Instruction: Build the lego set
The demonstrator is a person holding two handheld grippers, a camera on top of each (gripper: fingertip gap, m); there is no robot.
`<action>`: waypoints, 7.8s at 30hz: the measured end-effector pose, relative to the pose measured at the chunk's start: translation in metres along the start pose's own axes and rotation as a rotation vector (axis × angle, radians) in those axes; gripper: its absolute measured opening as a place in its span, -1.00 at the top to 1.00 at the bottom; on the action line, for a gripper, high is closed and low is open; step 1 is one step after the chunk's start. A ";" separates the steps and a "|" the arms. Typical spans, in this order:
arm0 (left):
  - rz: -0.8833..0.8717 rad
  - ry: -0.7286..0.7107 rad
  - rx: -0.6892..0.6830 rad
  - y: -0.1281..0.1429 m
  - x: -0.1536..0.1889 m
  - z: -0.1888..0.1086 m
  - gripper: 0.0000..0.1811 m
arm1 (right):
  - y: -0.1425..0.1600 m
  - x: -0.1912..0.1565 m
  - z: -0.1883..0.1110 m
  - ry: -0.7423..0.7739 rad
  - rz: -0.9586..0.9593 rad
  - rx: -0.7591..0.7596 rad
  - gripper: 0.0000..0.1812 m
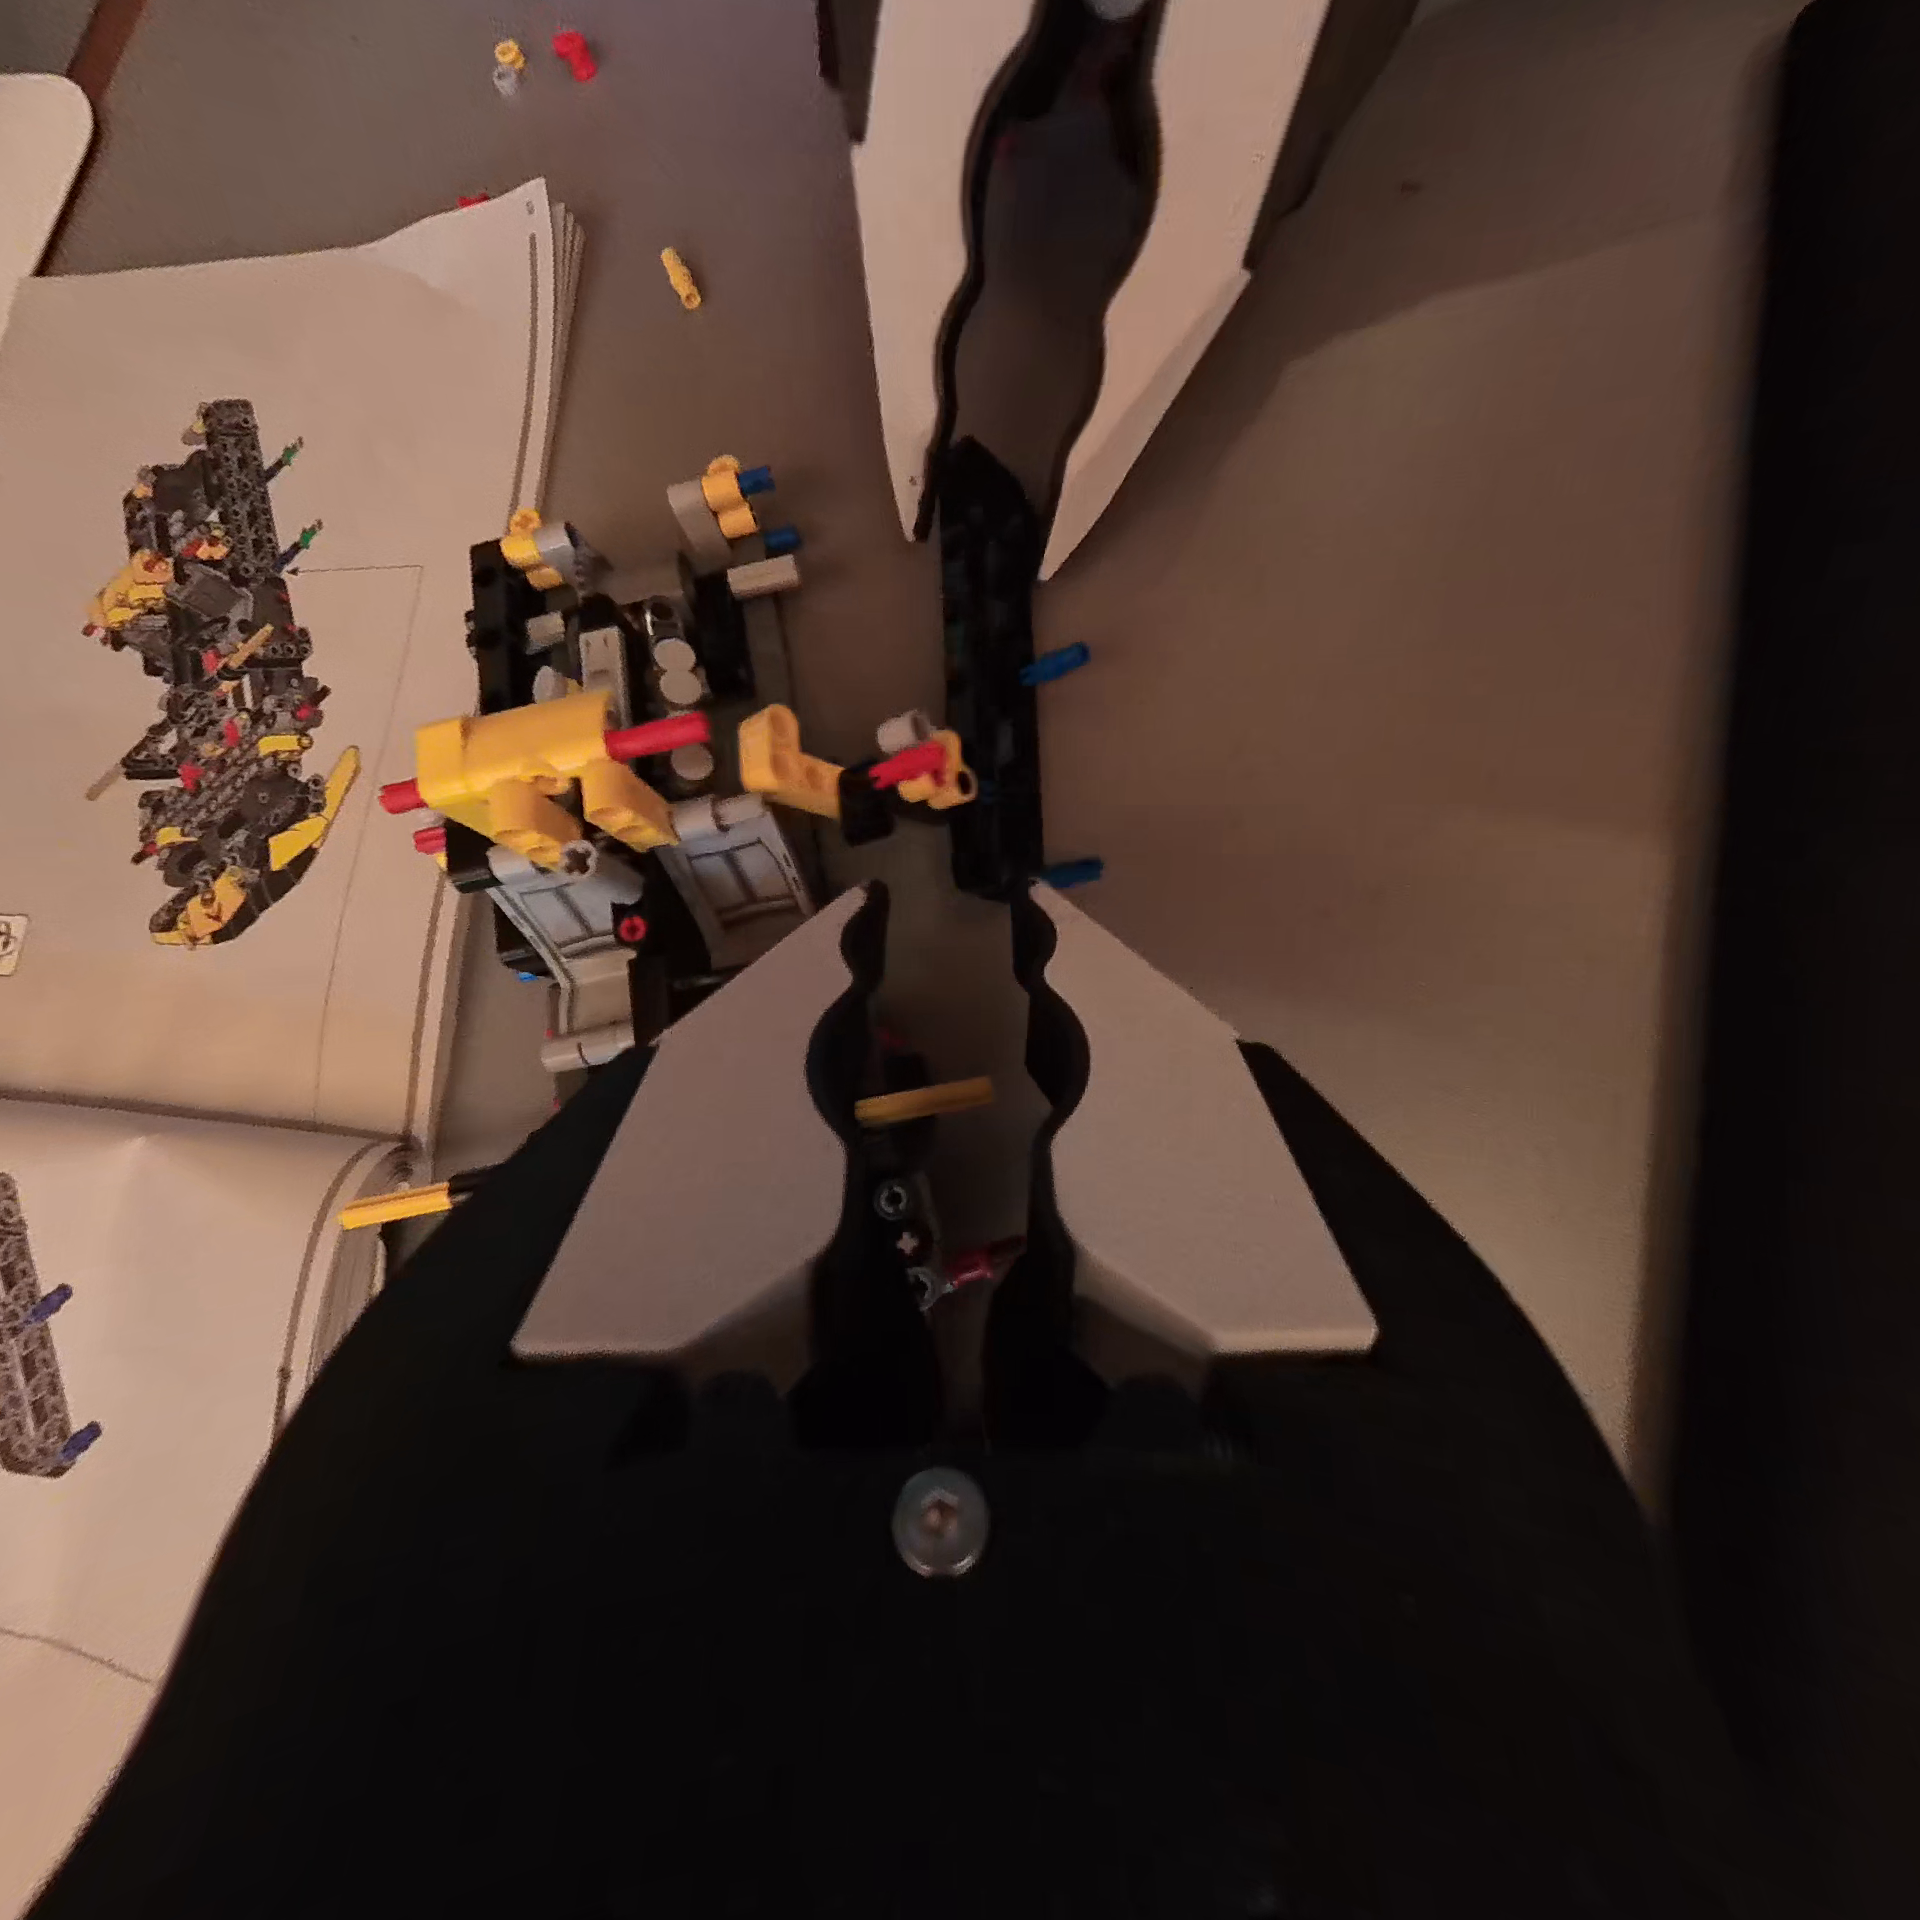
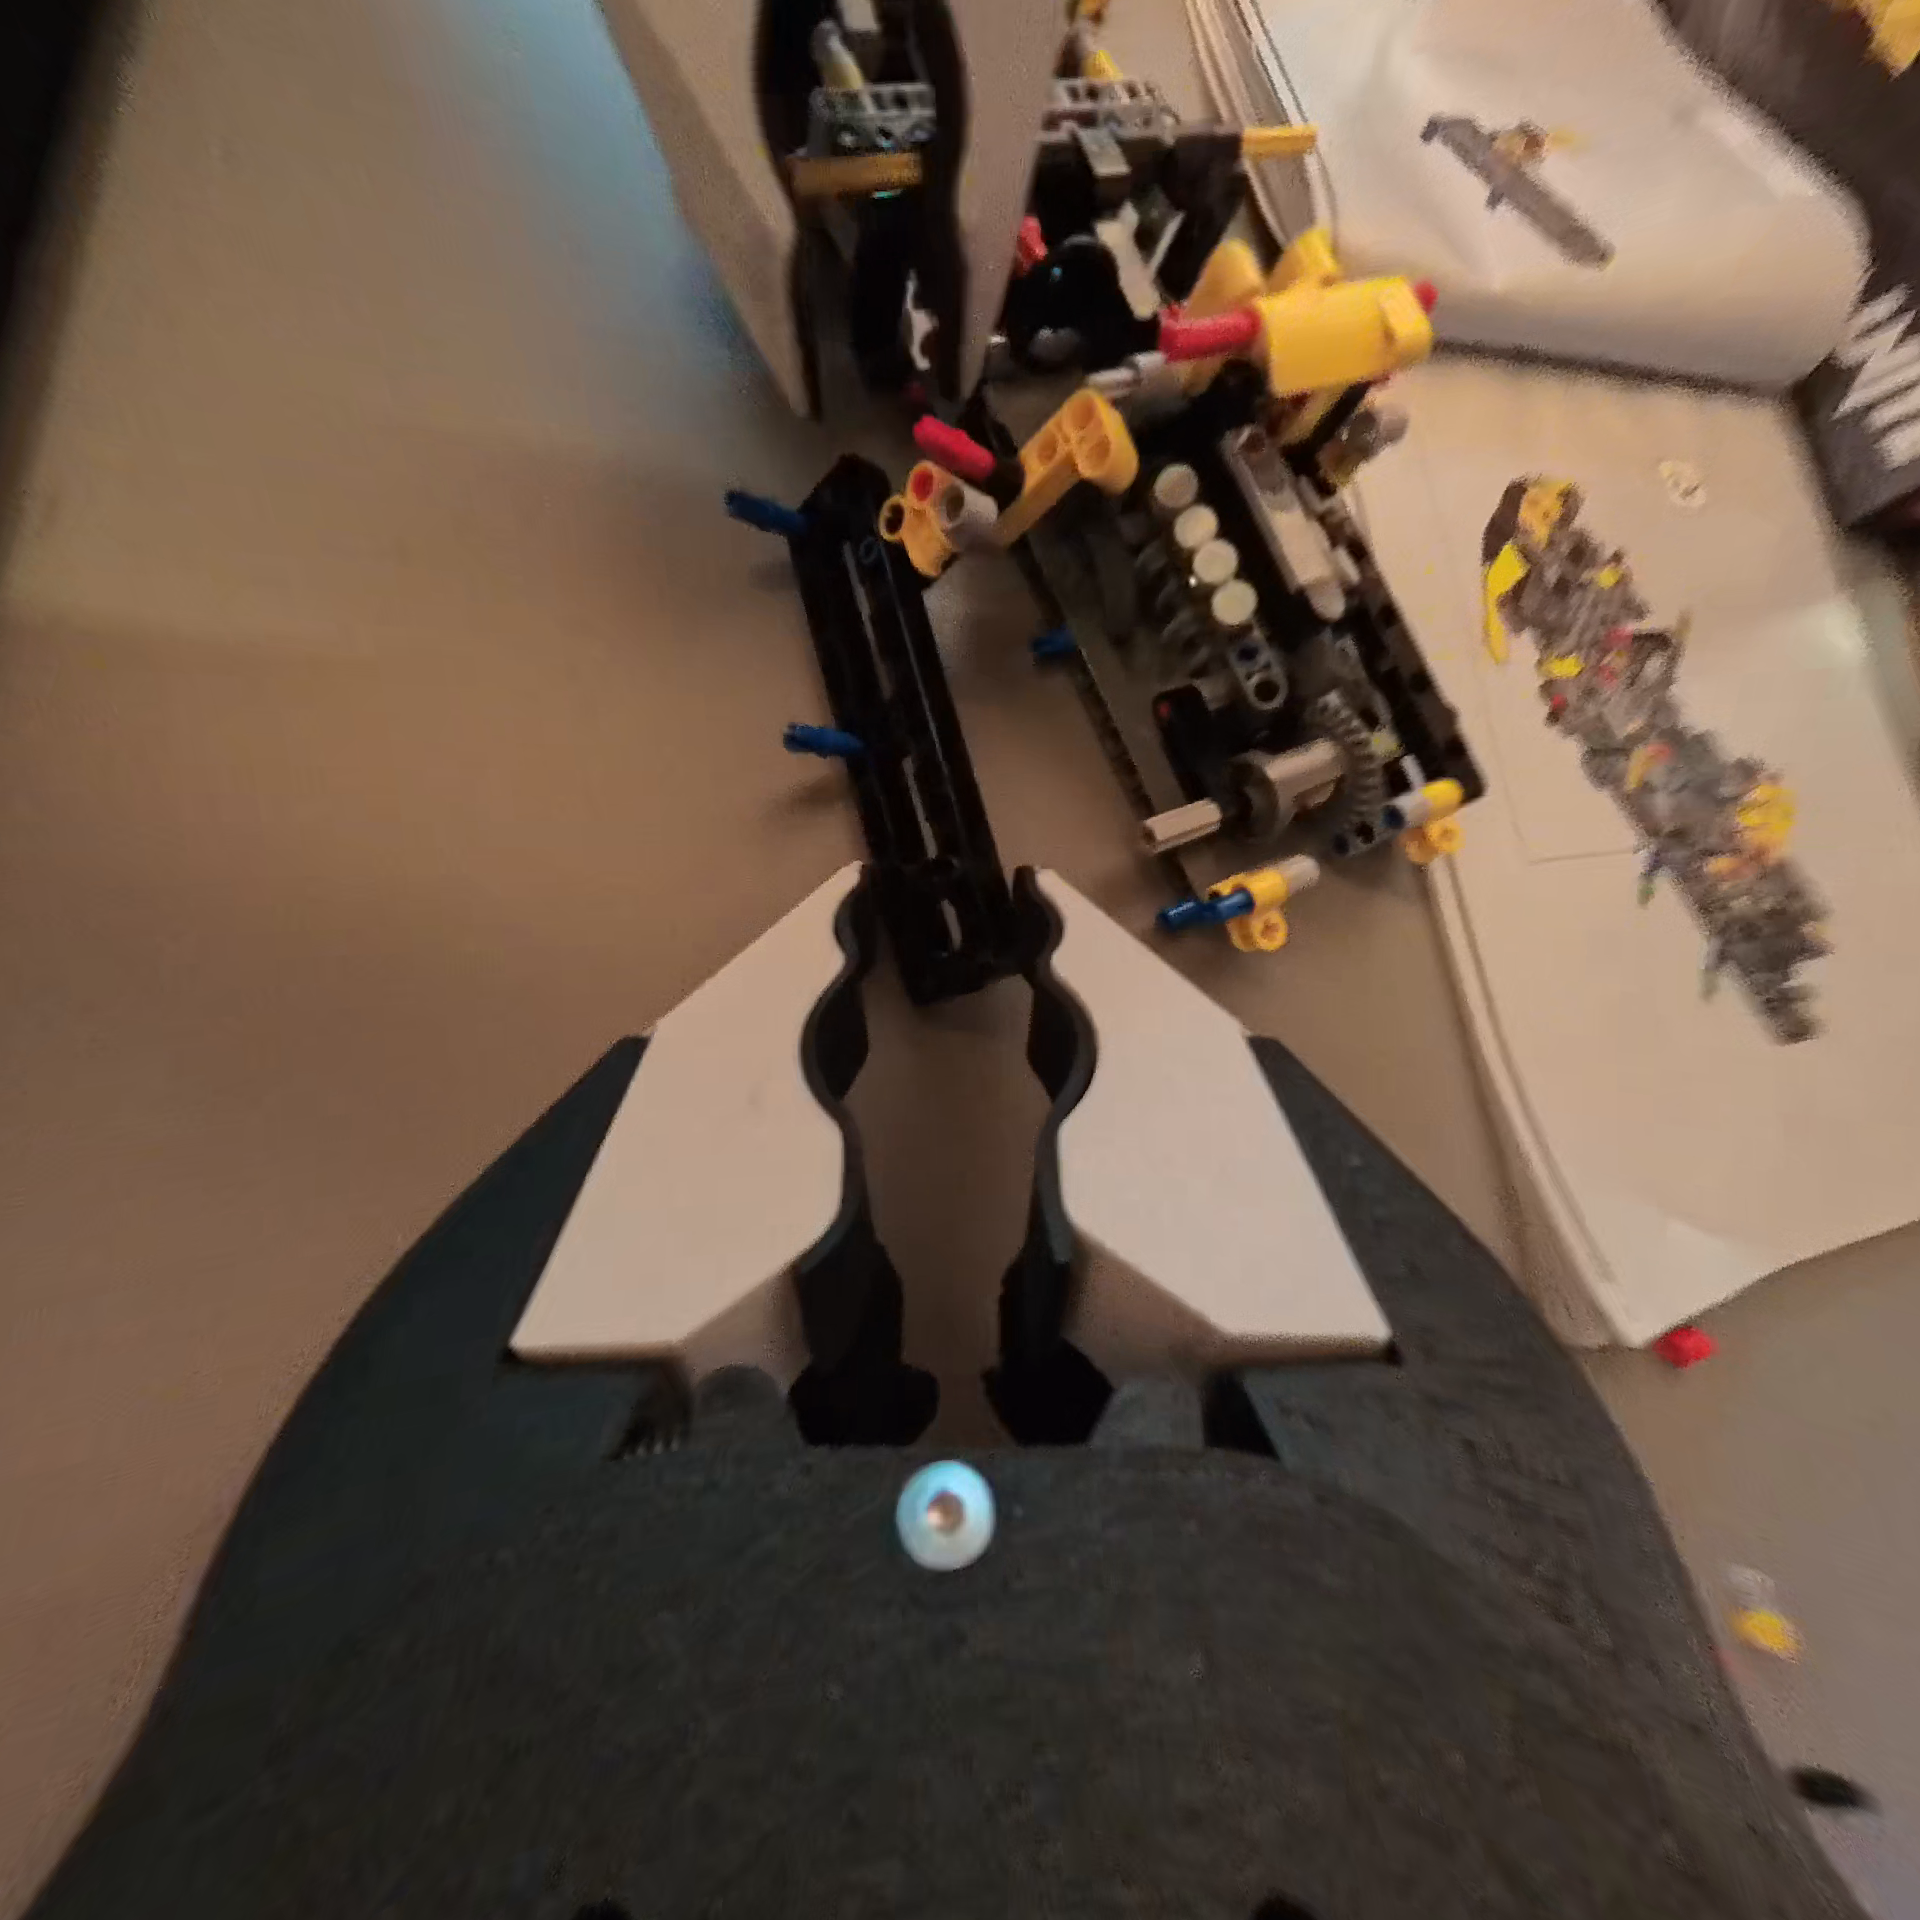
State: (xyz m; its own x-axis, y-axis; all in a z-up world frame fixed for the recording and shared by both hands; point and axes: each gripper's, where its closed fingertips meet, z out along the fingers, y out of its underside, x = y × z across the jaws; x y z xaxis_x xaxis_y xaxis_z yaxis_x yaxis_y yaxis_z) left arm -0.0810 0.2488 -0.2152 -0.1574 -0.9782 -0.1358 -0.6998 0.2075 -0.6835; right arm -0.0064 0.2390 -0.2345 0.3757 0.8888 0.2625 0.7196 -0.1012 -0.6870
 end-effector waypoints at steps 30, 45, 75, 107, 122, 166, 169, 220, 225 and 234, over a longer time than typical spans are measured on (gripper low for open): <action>-0.021 -0.108 -0.042 -0.007 -0.009 0.012 0.84 | 0.000 0.027 0.005 0.359 -0.317 -0.020 0.73; -0.107 -0.162 0.232 -0.042 -0.056 -0.027 0.49 | 0.004 0.035 0.004 0.389 -0.282 -0.028 0.73; -0.179 0.042 0.138 -0.030 -0.064 0.015 0.20 | 0.002 0.042 0.007 0.400 -0.258 -0.014 0.73; -0.165 0.027 0.167 -0.032 -0.063 0.016 0.21 | 0.013 0.058 -0.003 0.401 -0.028 -0.002 0.73; -0.175 0.019 0.162 -0.029 -0.067 0.015 0.21 | 0.013 0.053 -0.005 0.305 -0.017 -0.016 0.65; -0.094 0.005 -0.040 0.006 -0.053 0.011 0.03 | 0.014 0.054 0.016 -0.129 -0.009 -0.273 0.59; -0.110 -0.007 -0.054 0.004 -0.055 0.013 0.03 | 0.015 0.054 0.016 -0.128 0.012 -0.253 0.59; -0.337 -0.217 0.332 0.022 -0.103 -0.062 0.18 | 0.016 0.050 0.017 -0.199 0.115 -0.212 0.62; -0.362 -0.076 0.354 0.013 -0.085 -0.052 0.18 | 0.016 0.049 0.016 -0.194 0.118 -0.239 0.62; -0.048 -0.181 0.184 -0.025 -0.068 -0.016 0.13 | 0.016 0.049 0.016 -0.194 0.129 -0.232 0.62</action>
State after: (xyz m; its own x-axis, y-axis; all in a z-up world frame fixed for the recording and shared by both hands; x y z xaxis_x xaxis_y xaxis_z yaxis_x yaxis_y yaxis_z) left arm -0.0636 0.3107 -0.1772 0.0114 -0.9766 -0.2148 -0.5620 0.1714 -0.8092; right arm 0.0142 0.2885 -0.2435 0.3698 0.9285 0.0340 0.7957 -0.2976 -0.5275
